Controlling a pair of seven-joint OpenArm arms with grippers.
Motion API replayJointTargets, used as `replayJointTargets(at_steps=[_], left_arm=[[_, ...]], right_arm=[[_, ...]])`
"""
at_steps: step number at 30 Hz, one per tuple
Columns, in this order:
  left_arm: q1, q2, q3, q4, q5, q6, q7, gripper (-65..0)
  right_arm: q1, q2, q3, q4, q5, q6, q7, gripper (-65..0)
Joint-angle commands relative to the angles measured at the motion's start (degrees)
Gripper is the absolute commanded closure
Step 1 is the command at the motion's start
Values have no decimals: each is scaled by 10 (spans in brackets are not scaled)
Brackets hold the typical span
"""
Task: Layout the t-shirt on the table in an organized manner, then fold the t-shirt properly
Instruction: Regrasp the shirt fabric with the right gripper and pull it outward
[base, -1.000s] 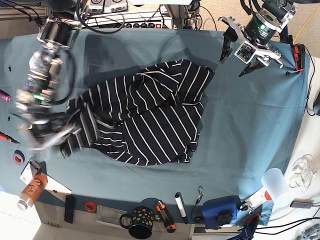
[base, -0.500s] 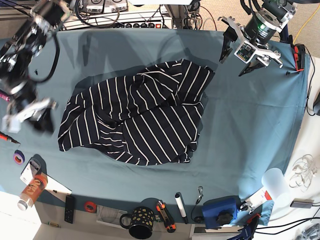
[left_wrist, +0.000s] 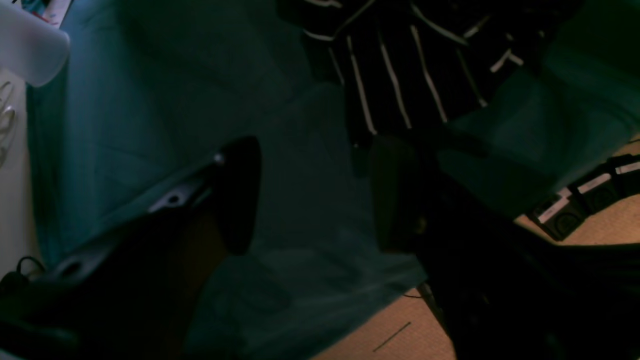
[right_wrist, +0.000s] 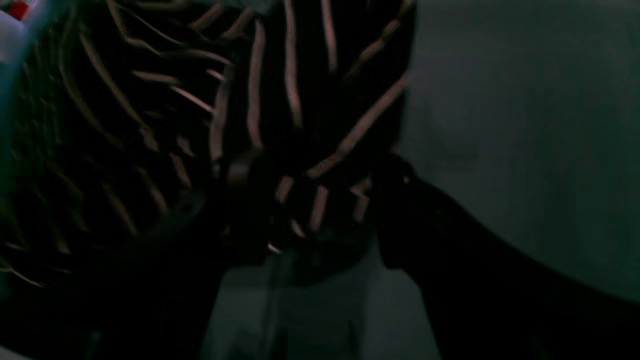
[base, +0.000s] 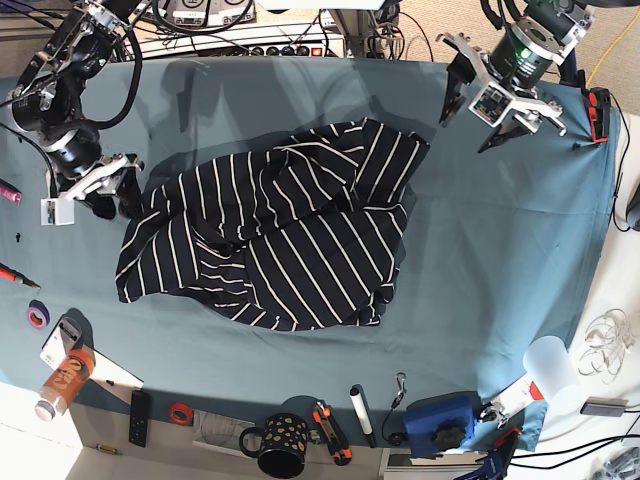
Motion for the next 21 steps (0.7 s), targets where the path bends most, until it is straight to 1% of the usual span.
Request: replayJointTargets(at_steps=[1,3,5,10,14,16,17,18,20,21], left_arm=[[5,-2,-1,10,-6,2,-15,-350],[5,-3,-1,10,-6,2,-15,-350],[5,-3,-1,10,-6,2,-15,-350],[5,-3,-1,10,-6,2,-15,-350],[5,-3,-1,10,-6,2,-15,-350],[5,-3,-1,10,-6,2,-15,-350],[5,-3,-1,10,-6,2,-15,-350],[5,-3,-1,10,-6,2,-15,-350],[5,-3,-1,10,-6,2,-15,-350],[5,-3,-1,10,-6,2,-15,-350]], right_arm=[[8,3,2,1,7,-3,22,-319],[18,-8,2,-22,-5,-13,39,-319],[29,-20,2,-50,-3,-12,48,-319],[53,-33,-2,-97,28,17,47,-319],[59,-33,-39,-99,27,17,48,-319],[60,-33,-68,-99,12,17,64,-319],[62,-33,-84,-99,-8,13,79,-319],[64,-33,-100,-99,-33,-2,94,-319],[70,-33,-131,-99,-89,-55,116,-319],[74,-36,-144,-99,-118,-80,118,-319]])
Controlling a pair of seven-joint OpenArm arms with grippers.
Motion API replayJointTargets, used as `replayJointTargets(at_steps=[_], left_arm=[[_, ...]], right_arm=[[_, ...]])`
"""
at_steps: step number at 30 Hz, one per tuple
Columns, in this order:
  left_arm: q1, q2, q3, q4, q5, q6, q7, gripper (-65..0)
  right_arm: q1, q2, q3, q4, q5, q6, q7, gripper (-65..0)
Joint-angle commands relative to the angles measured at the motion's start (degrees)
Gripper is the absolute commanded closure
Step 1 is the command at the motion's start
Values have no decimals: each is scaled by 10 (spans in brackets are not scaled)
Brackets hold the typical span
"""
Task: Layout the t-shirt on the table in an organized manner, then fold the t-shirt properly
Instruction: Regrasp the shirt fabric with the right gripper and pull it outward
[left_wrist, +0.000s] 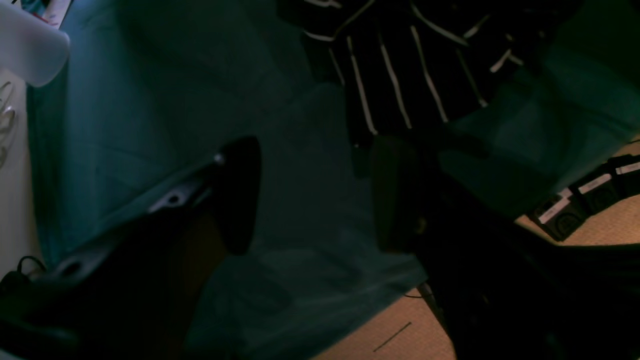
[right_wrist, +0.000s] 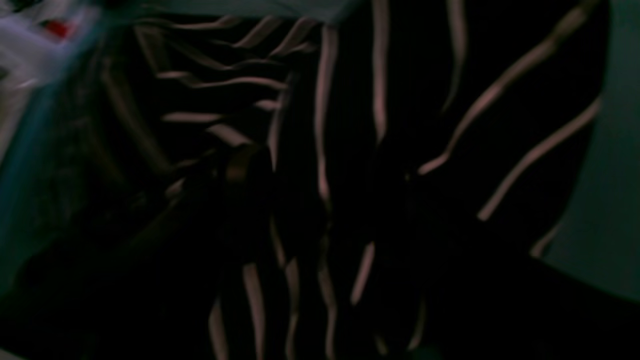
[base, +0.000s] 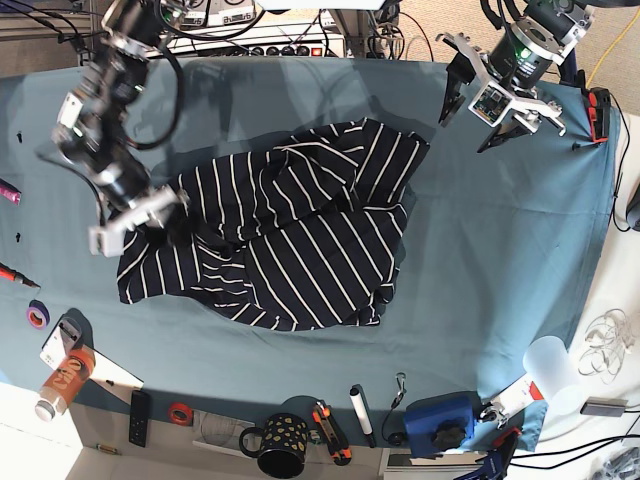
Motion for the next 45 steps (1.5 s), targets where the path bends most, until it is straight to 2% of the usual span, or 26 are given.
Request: replayJointTargets(at_steps=[1,8,11,13,16,21,25,35,39,43,45], left_arm=[[5,-3,-1,10,-6,2,-15,-350],[4,-3,-1,10,-6,2,-15,-350],[3,-3,-1,10,-6,2,-15,-350],[3,-3,-1,10,-6,2,-15,-350],[3,-3,-1,10,-6,2,-15,-350],[3,-3,-1,10,-6,2,-15,-350],[3,-3,-1,10,-7,2,-26,-350],[2,-3,-1,10,-32,2,-25,-350],[2,-3,-1,10,-32,2,-24,-350],[2,-3,-1,10,-32,2,-24,-350],[2,-3,-1,10,-32,2,-24,-350]], right_arm=[[13,-1,-8,9,-8,-11,14,-319],[18,-39,-31,9,-71,-32,66,-319],[18,-43,-31,10,-79,-43,50,-319],[18,-42,-25,11,-79,-39,34,-319],[17,-42,0,30,-76,-11,31,-319],[17,-42,59,79,-62,-3,31,-319],[15,-42,71,68,-62,-3,29,-319],[19,-42,11,9,-71,-4,56,-319],[25,-42,-23,2,-122,-34,81,-319],[43,-42,-41,2,-147,-40,82,-316],[51,-42,-46,2,-151,-40,80,-258]])
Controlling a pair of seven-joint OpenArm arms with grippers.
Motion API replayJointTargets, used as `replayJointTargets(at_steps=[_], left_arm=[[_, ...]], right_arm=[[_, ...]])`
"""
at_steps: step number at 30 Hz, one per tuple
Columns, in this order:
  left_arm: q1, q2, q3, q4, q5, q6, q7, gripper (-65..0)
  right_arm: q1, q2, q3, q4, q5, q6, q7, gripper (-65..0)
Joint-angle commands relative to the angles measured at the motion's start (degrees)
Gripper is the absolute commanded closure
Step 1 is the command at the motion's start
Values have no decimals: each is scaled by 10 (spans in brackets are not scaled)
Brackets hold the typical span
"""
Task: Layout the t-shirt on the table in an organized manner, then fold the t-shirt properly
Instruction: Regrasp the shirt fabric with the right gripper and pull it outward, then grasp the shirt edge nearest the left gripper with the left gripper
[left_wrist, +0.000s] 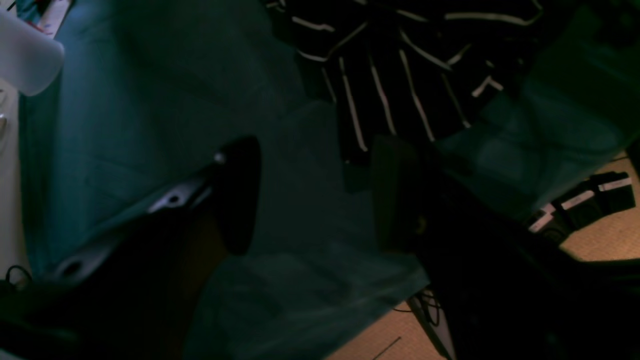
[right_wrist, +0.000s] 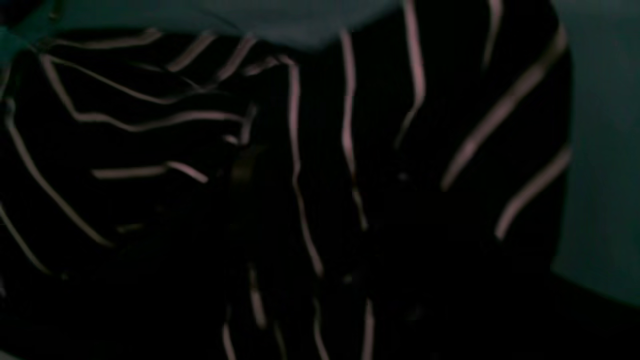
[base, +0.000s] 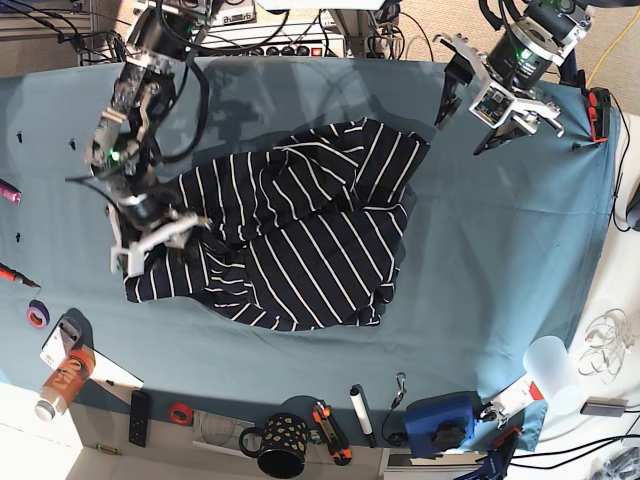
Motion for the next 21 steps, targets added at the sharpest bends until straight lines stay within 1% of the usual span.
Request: replayJointTargets(at_steps=[1,3,6,12,16,19,21], left_arm=[[3,-3,-1,10,-6,2,-14,-350],[3,-3,-1,10,-6,2,-14,-350],[3,-3,-1,10,-6,2,-14,-350],[3,-3,-1,10,-6,2,-14,-350],[3,-3,-1,10,-6,2,-14,-350],[3,-3,-1,10,-6,2,-14,-350],[3,-3,-1,10,-7,0,-14,-350]], right_arm=[[15,4,0,10,1,2,12,-207],[20,5,0,10,-6,1,10,-112],[23,5,0,10,-30,1,10,0],[22,13,1,19,-37,2,1,0],[21,32,5,70,-35,5,-14,0],[21,50,27,112,-24,4,-19,0],[21,61,57,127,-6,4,-19,0]])
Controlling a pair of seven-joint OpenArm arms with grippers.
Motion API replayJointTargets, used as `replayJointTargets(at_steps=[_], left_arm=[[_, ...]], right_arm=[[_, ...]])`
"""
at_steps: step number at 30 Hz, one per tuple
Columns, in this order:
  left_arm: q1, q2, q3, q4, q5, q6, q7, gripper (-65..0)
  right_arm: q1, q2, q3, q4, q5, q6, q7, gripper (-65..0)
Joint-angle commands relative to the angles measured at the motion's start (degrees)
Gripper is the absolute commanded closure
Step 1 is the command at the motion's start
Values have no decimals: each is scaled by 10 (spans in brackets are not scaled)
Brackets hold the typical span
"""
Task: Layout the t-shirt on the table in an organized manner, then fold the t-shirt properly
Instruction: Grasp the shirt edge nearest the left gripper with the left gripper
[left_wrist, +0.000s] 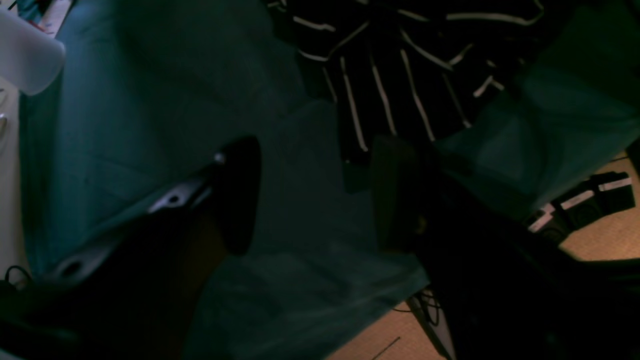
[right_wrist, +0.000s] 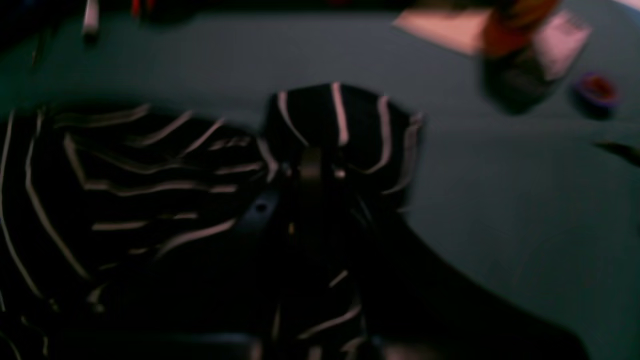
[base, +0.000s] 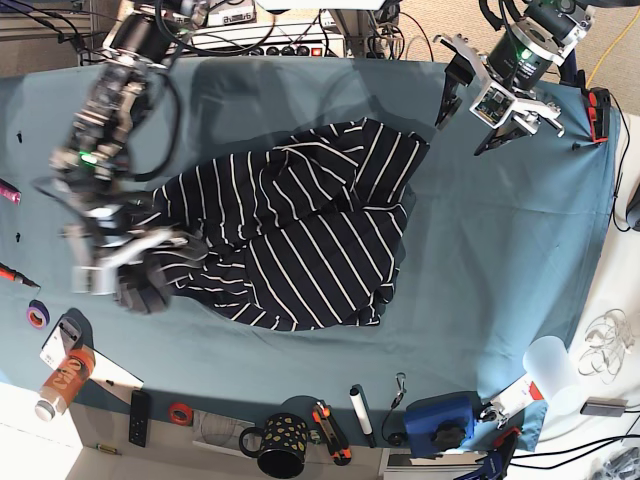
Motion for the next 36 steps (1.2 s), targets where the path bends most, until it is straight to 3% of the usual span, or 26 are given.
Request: replayJointTargets(at_steps=[1,6,8,11,14,22,28,33,36], left_arm=[[3,-3,-1,10,-6,-1,-14,-350],[3,-3,-1,10,-26,-57,-15,-350],[3,-3,7,10,-35,-76,-15,-350],[-10,-3,46,10,-11,-77,-12,-350],[-34,-3,110,10,40,-74,-10,-350],[-93,-3,240,-9,150,-10,-8,-350],[-145,-23,250,-119,198,-6,-11,-350],[-186,-49,250,-174,206,89,-10,-350],[-202,-57,250,-174,206,91,-10,-349]], right_arm=[[10,12,21,12,14,-4,18,0],[9,25,139,11,71,-2,16,0],[9,25,183,9,90,24,7,0],[9,25,224,9,128,48,-34,0],[-2,25,234,9,134,57,-40,0],[-26,25,234,9,106,57,-26,0],[-26,25,234,9,104,57,-28,0],[-26,25,234,9,99,57,-28,0],[-26,25,234,9,98,57,-28,0]])
